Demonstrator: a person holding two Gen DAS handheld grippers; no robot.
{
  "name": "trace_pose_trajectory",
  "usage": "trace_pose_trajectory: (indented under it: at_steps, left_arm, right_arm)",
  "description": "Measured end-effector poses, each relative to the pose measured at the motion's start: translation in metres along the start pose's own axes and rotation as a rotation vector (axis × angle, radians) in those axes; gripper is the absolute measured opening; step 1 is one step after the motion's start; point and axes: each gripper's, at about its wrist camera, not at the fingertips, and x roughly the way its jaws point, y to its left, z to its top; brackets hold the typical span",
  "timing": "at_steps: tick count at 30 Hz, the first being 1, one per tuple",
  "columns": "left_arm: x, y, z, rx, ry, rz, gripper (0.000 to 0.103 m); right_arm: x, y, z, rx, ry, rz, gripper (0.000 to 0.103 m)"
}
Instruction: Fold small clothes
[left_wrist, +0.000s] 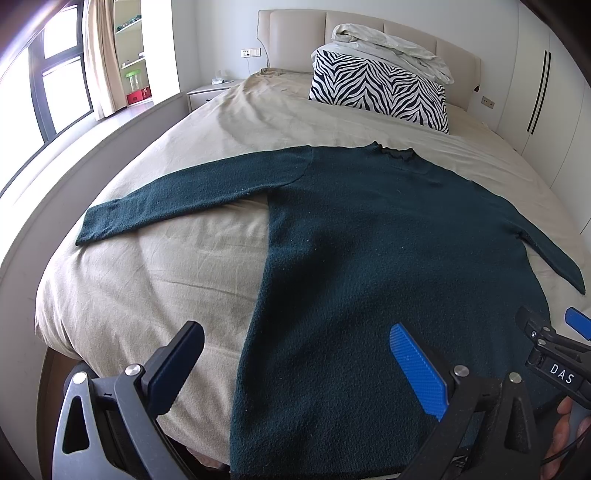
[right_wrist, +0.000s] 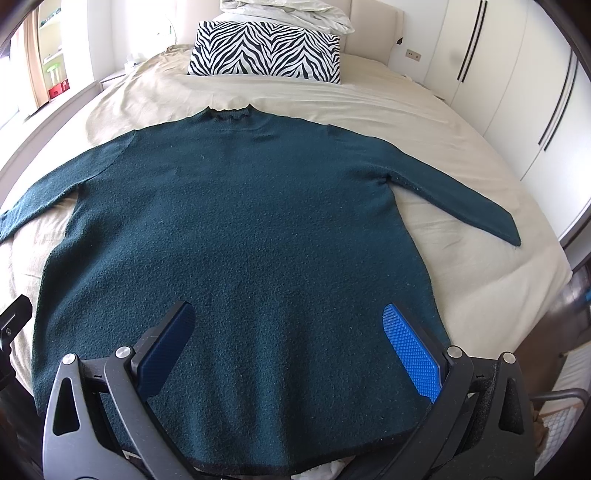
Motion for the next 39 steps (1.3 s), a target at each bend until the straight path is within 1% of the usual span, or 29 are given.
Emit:
trace_pose_trajectory:
  at_steps: [39]
  left_arm:
    - [0.0017,-0.0045,-0.0080,-0.003,0.002,-0.003,0.103]
  right_arm:
    - [0.0027,0.0036,-0.0031,0.006,0.009,0.021,0.103]
